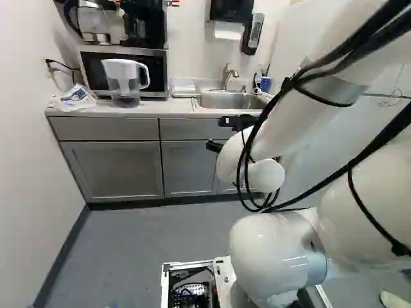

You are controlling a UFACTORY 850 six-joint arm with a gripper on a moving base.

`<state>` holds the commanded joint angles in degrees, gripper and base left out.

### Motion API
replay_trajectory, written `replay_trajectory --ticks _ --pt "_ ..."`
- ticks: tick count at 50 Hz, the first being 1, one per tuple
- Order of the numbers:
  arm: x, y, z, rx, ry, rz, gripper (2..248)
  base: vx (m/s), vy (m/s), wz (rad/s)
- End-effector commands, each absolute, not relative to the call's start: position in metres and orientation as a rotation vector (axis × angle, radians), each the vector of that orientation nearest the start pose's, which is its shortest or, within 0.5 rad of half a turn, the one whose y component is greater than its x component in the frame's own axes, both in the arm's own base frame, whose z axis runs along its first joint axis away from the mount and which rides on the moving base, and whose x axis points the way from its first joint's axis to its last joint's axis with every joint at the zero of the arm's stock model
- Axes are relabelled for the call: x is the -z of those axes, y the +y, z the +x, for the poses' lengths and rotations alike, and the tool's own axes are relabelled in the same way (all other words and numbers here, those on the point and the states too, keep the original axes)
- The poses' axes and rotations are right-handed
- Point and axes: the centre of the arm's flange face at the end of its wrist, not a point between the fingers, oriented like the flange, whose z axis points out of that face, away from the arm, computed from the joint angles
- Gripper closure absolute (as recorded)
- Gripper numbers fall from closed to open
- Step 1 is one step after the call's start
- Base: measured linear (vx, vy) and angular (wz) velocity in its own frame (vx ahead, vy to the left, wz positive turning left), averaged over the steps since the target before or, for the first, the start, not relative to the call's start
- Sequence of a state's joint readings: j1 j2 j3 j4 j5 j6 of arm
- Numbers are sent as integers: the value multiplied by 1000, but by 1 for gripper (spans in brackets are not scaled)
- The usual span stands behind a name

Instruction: Rinse the cup and place it in the tray

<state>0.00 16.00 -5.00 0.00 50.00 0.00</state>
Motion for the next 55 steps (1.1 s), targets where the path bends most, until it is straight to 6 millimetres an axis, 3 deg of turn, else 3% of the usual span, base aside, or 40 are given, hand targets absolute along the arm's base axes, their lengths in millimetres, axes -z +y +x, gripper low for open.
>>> replay_trajectory --ticks 28,55 --pt "-367 0 271 1828 0 -2555 3 0 0 0" --pt "-391 0 291 1911 0 -2493 3 0 0 0"
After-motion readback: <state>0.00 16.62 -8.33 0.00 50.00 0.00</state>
